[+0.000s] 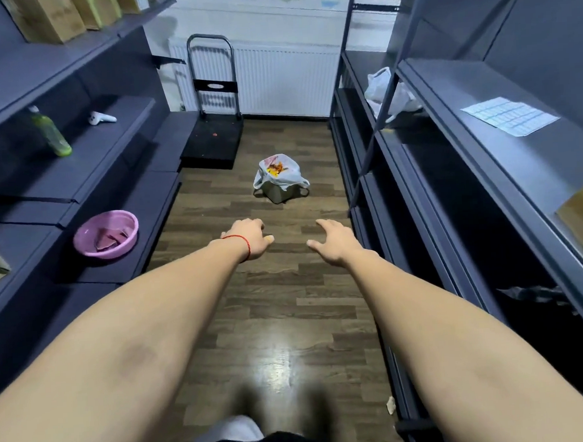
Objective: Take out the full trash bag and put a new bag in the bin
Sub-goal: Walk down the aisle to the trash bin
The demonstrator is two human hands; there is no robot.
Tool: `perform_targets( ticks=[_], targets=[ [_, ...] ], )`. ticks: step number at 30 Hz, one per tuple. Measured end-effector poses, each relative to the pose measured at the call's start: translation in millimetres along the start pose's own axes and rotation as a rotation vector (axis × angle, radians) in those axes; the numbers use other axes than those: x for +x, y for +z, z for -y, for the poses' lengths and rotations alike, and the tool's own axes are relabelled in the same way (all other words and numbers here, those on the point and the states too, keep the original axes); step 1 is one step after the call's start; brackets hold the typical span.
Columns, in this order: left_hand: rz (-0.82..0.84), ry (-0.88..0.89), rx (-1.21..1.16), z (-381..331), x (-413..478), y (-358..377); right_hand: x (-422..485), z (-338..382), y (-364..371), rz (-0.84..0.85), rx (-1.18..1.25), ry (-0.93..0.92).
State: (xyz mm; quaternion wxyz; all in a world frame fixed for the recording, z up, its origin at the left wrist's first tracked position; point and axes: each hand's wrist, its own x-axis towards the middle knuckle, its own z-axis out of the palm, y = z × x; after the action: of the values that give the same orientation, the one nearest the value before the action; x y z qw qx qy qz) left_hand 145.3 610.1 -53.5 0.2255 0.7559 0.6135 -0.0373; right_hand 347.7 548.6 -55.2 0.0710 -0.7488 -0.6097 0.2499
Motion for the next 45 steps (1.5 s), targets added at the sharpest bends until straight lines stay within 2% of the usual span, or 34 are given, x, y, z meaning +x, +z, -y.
perform_targets(
  ticks=[10, 24, 35, 45],
  targets=[
    [0.008, 0.019, -0.023, 5, 129, -29, 118, 12, -22, -0.007, -0.036, 0.007],
    [0.009, 0.055, 0.000, 36, 292, -102, 289, 70, -58, -0.072, -0.093, 0.075],
    [0.067, 0.071, 0.036, 29, 407, -108, 399, 56, -72, -0.037, -0.147, 0.131],
    [0.088, -0.022, 0.007, -4, 534, -132, 532, 32, -106, 0.031, -0.114, 0.081]
  ],
)
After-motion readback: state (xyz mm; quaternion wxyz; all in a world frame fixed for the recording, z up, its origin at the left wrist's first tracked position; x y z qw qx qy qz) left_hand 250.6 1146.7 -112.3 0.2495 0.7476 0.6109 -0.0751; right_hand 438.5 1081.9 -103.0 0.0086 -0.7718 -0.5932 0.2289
